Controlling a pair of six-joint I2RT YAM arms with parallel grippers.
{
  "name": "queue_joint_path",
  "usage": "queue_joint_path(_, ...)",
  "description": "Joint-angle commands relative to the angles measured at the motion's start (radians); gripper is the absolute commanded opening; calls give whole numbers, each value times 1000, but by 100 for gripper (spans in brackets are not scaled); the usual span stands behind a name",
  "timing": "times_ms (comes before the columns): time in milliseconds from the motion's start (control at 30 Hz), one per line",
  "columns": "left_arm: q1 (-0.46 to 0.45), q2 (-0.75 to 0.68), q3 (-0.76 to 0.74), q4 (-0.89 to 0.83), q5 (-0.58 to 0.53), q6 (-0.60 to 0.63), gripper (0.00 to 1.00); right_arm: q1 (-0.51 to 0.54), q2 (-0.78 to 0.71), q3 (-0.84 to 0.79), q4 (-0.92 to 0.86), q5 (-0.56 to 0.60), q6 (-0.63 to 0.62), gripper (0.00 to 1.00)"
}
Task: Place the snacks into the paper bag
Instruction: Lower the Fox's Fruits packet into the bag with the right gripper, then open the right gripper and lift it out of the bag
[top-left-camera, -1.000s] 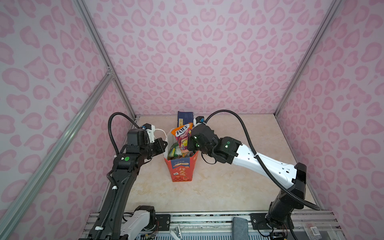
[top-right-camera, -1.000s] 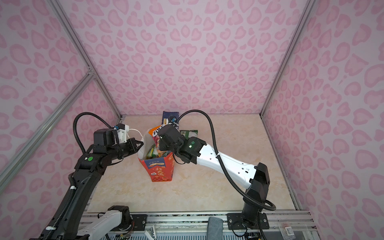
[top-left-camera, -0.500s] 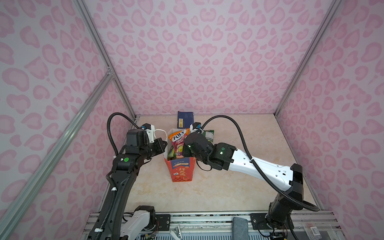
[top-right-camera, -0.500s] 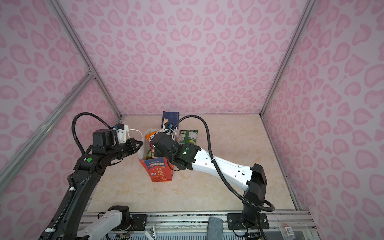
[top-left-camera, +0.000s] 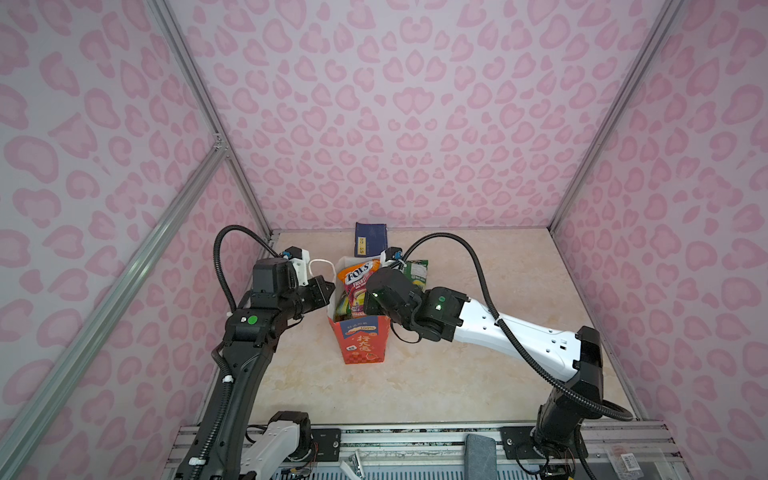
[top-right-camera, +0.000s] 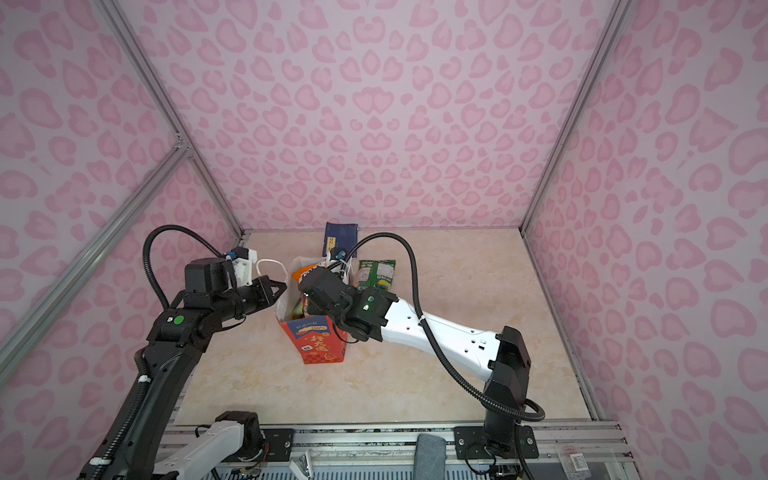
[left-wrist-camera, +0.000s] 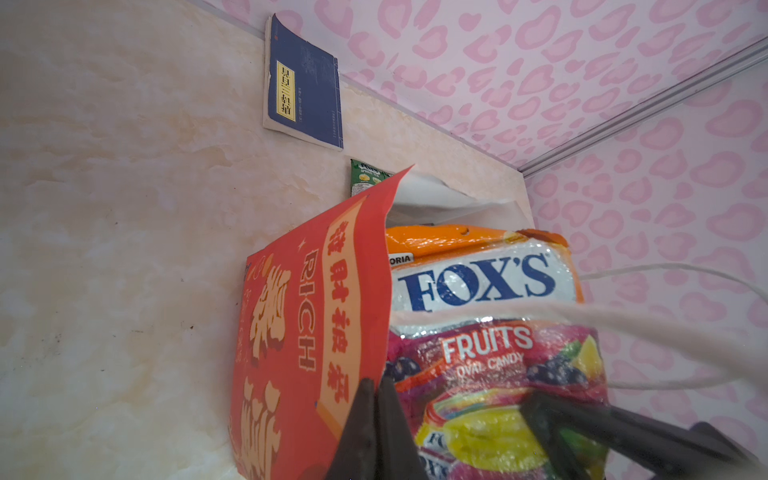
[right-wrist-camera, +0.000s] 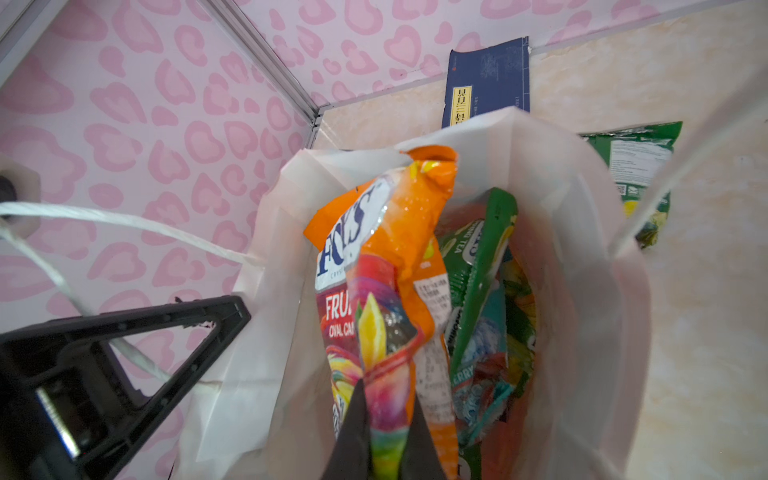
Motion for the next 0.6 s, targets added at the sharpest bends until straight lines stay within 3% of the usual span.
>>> queue_joint_path(0,0,-3,-2,52,23,3,8,0,8,5,30,28,12,4)
queue_joint_path(100,0,-4,-2,51,23,4,8,0,15,17,26,20,9,16)
queue_joint_path(233,0,-4,-2,52,22,3,8,0,11,23,32,23,-4,45)
queue_joint_path(367,1,-4,-2,51,22,3,8,19,18,94,10,54,-108,57)
queue_joint_path(567,1,-3,-2,52,22,4,8,80,74,377,-151,131,-363,68)
